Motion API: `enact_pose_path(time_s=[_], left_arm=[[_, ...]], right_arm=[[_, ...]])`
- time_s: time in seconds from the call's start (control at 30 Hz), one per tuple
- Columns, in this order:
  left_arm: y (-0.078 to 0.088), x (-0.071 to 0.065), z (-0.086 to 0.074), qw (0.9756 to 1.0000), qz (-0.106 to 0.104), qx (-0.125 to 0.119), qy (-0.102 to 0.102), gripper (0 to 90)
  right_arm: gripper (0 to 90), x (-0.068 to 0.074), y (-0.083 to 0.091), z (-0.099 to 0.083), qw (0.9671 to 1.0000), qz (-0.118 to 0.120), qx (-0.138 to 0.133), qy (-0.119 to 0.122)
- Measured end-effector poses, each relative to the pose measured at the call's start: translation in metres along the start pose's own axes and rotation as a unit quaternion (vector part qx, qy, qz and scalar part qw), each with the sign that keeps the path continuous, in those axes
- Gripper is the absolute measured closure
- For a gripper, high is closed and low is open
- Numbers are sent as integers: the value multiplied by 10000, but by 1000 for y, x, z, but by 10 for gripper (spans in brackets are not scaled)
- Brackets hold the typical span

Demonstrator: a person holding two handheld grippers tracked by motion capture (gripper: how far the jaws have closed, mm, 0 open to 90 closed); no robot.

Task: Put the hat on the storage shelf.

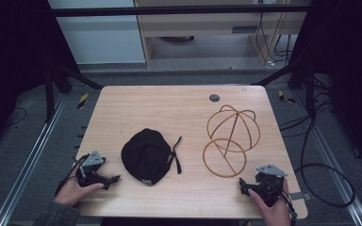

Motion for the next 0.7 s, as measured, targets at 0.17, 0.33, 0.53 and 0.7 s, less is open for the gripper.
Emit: enact_pose_path(time_s=[0.17,0.33,0.53,0.7], left_arm=[[0,0,0,10000,-8,15,22,0],[5,-1,2,9999,-36,153,-1,75],[19,-6,7,9997,-128,-146,119,63],[27,-20,11,9994,-253,-245,10,75]], right_arm=[[4,0,0,0,10000,-1,0,1],[4,0,0,0,10000,-1,-1,2],[4,0,0,0,10000,-2,-2,2],[4,0,0,0,10000,-1,0,0]])
Point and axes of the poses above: each handheld gripper's, and its own axes: y roughly backward along the jaws, z roughly out of its top, x roughly to its left, the point moved 4 cm from there along -y, roughly forward along the jaws, and after that the axes turned 9 degrees about x, right-handed, at the moved point
